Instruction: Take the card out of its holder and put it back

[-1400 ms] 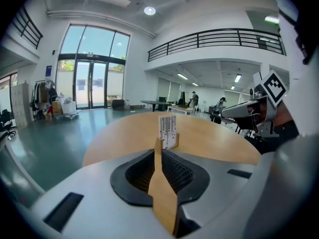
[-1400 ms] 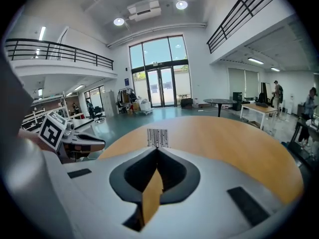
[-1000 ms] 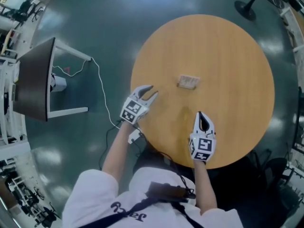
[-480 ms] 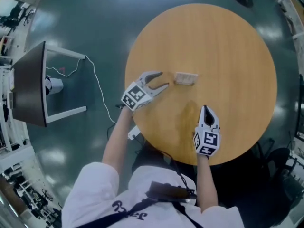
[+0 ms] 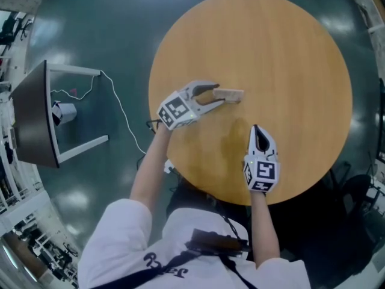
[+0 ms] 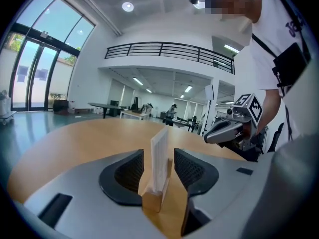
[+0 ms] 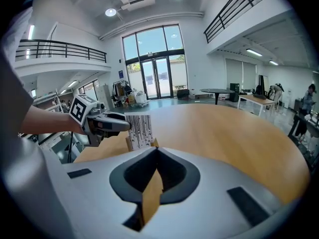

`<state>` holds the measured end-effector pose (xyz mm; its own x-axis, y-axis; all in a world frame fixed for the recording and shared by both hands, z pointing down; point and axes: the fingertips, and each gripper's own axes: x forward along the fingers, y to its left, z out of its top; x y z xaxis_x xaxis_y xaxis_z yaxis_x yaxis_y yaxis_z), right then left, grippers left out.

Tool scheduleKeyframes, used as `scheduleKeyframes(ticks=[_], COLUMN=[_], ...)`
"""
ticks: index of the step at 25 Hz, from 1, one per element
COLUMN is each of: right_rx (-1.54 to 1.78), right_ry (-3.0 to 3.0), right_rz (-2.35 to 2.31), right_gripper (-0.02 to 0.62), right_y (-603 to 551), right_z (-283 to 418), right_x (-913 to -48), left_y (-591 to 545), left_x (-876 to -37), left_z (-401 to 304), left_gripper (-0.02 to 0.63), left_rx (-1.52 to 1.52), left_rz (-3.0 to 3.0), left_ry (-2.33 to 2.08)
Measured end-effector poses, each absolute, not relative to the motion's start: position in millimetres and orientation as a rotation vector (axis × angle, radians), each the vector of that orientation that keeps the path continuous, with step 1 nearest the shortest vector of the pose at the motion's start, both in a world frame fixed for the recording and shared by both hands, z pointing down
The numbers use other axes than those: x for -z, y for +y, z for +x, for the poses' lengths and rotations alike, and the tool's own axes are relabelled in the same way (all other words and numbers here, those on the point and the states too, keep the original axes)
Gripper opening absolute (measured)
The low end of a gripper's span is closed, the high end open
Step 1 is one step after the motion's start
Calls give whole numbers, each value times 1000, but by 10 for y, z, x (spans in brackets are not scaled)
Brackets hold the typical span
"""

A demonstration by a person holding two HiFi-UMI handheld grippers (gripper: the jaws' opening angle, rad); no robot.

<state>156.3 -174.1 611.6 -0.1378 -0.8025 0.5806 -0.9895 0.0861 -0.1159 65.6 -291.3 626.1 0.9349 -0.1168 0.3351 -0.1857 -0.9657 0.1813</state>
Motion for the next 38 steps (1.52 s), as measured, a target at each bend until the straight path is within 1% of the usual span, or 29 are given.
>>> scheduleKeyframes(ticks=[6, 12, 13, 15, 18, 20, 26, 31, 38], right_rx=[-720, -782, -787, -795, -803, -801, -802, -780, -782], right_ry=[-1997, -1998, -1998, -1998, -1999, -2000, -1998, -2015, -2034], right_rz=[1797, 1819, 1820, 1819, 1820, 1822, 1818, 1821, 1838], right_gripper=[18, 18, 18, 18, 18, 18, 18, 18, 18], right_y=[-1813, -1839, -1840, -1854, -1868, -1888, -1980, -2078, -2107], right_z=[1612, 1636, 1639, 1635, 1651, 1662, 1688, 1705, 1717], right_x=[-6116, -6141, -6151, -6163, -6161, -6158, -6180, -6127, -6024], left_y=[-2891, -2797, -2790, -2789, -2767, -2762, -2677, -2659, -2667], left_x=[-6252, -6221, -6211, -6184, -6175, -6149, -6180, -6160, -5903], left_z=[839, 985, 1008, 1035, 1057, 1064, 1084, 1113, 1174], left_gripper=[206, 183, 174, 133, 122, 89, 32, 31, 29], left_rx=[-445, -420, -411, -390, -384, -378, -430, -437, -385], left_rz=[2879, 2864, 2865, 2865, 2861, 2860, 2869, 2870, 2885], left_ry=[-94, 18, 29, 45, 76, 93, 190, 220, 246])
